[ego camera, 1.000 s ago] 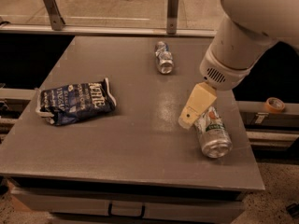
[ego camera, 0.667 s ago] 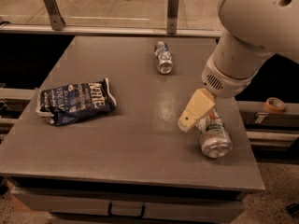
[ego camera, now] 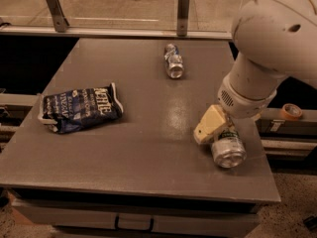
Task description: Place 7up can upright
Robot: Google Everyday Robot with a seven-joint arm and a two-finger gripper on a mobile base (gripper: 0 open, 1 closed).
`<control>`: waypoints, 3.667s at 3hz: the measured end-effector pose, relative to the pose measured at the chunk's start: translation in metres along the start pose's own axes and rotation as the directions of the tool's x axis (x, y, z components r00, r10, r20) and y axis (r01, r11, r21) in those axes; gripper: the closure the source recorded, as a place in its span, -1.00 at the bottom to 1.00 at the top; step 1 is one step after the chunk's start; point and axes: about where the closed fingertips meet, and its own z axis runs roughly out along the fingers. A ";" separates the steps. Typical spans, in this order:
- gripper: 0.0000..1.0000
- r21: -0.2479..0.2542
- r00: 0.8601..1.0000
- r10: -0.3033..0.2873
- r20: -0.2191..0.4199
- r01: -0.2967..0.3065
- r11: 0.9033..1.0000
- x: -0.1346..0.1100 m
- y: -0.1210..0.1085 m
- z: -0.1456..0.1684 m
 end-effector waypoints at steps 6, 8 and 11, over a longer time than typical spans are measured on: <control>1.00 -0.304 0.911 -0.115 0.395 0.248 0.920 -0.134 0.057 -0.048; 1.00 -0.317 0.892 -0.120 0.436 0.277 0.907 -0.138 0.059 -0.052; 1.00 -0.268 0.593 -0.125 0.796 0.530 0.805 -0.161 0.051 -0.096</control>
Offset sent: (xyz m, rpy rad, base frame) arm 0.0142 0.0143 -0.0241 0.0633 0.0522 -0.0609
